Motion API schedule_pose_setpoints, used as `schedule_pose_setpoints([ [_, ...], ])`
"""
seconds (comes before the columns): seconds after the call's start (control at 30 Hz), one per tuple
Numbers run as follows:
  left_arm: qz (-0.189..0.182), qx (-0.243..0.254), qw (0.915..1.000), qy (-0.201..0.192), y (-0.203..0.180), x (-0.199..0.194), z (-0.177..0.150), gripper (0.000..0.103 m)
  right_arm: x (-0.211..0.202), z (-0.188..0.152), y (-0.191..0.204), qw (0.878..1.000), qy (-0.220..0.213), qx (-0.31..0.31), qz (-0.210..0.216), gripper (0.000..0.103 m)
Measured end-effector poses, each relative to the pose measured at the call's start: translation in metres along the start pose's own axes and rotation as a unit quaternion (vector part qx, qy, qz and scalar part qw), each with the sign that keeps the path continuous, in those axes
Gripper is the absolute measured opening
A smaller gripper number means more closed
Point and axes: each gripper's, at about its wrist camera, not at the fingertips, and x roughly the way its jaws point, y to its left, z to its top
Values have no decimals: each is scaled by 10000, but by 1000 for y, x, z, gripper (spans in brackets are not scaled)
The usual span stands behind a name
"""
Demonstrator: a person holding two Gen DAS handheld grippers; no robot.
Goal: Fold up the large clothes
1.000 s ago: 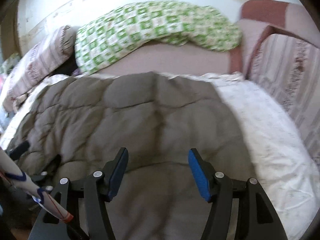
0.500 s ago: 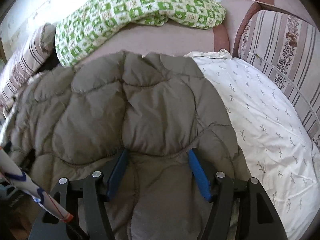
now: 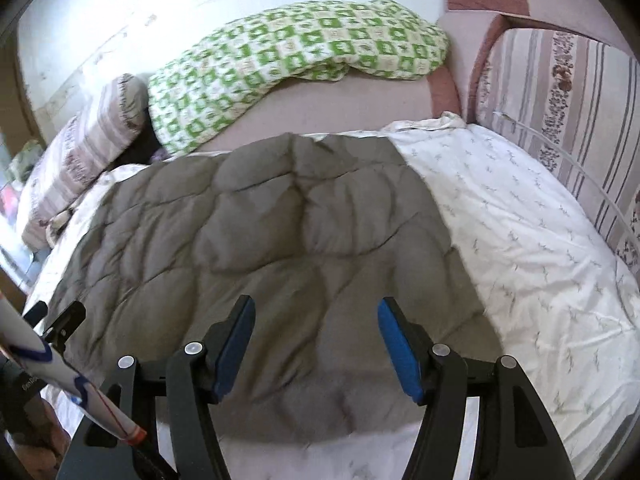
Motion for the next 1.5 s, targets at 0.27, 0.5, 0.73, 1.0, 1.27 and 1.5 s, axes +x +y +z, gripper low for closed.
schedule_pose_setpoints([
  [0.27,527,-686,9945,589,58,20,-21,103,1,-16,23,9997,76,-242,56,69],
  [0.5,708,-575,9933,708,52,41,-25,103,47,-30,24,9974,579,-407,-150,71],
  [0.73,755,-470,9959,161,42,14,-21,103,20,-26,18,9992,207,-301,-129,71],
  [1.0,353,-67,9991,221,13,22,-25,103,12,-23,-35,9963,211,438,-710,74],
  [1.27,385,-150,9988,266,11,31,-29,103,21,-25,-28,9957,193,239,-876,79],
  [1.5,384,-149,9988,267,12,32,-29,103,8,-24,8,9978,-301,-251,-540,79],
])
